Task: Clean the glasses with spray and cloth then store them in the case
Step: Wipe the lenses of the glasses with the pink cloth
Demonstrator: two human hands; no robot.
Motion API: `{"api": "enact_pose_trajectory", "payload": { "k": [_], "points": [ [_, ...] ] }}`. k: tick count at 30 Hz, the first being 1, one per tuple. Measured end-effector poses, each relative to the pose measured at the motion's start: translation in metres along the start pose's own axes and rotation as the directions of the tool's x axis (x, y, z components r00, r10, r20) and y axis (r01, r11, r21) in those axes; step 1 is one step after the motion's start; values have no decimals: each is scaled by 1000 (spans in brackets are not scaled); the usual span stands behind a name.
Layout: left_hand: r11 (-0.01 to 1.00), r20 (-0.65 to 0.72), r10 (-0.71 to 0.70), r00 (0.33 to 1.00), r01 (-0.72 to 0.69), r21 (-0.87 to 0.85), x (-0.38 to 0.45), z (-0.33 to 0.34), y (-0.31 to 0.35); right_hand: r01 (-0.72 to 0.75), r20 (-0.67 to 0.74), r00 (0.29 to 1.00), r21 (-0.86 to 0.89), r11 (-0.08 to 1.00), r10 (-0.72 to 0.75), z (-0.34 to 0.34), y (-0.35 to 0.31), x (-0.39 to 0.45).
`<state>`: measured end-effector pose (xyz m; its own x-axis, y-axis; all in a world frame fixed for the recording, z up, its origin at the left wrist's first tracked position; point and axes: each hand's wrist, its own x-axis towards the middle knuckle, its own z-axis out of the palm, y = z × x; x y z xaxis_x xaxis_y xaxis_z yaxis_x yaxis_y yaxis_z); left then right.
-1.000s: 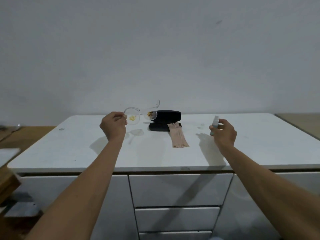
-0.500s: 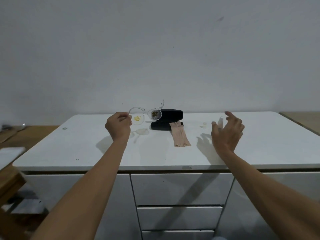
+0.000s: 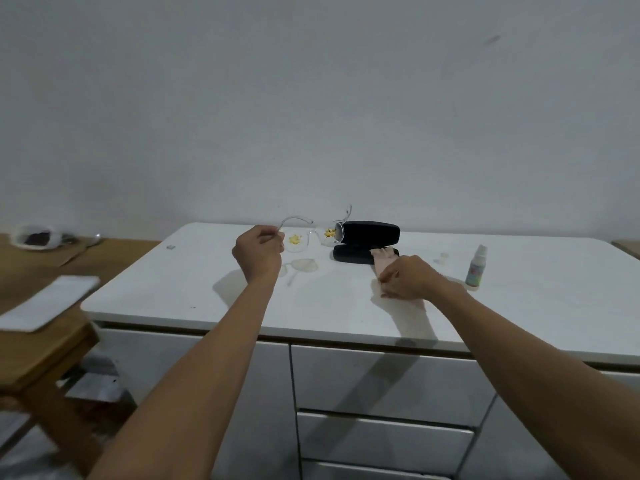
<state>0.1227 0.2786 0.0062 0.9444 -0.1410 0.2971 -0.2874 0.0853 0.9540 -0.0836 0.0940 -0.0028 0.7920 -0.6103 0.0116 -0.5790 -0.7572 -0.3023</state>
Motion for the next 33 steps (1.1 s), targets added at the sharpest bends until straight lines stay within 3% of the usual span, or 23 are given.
{"api": "enact_pose_trajectory", "payload": {
  "k": [4, 10, 13, 15, 17, 19, 22, 28, 33],
  "points": [
    [1000, -12, -10, 1000, 10, 3, 1, -3, -3, -34, 91, 995, 20, 999, 32, -8, -3, 2],
    [1000, -14, -7, 1000, 7, 11, 0, -8, -5, 62, -99, 994, 55, 997, -57, 11, -2, 0],
    [1000, -13, -10, 1000, 10, 11, -1, -10, -4, -5, -160, 986, 206, 979, 39, 18, -4, 4],
    [1000, -14, -17, 1000, 17, 9, -1, -12, -2, -51, -226, 957, 480, 876, 180, 19, -8, 7],
    [1000, -20, -16, 1000, 17, 8, 0, -13, 1, -46, -203, 926, 777, 628, 319, 16, -16, 10],
    [1000, -27, -5, 1000, 6, 18, 0, -14, 3, -7, -102, 949, 940, 342, 299, 12, -29, 13],
    [1000, -29, 1, 1000, 0, 9, -2, -13, 7, 34, -55, 979, 993, 112, 194, 6, -53, 15],
    [1000, -11, 15, 1000, -15, -6, -8, -9, 15, 78, -69, 974, 996, -38, 214, 11, -93, 22],
    [999, 19, 51, 999, -51, 10, -10, -11, 22, 167, -148, 929, 986, -28, 340, 15, -108, 21]
  ]
}}
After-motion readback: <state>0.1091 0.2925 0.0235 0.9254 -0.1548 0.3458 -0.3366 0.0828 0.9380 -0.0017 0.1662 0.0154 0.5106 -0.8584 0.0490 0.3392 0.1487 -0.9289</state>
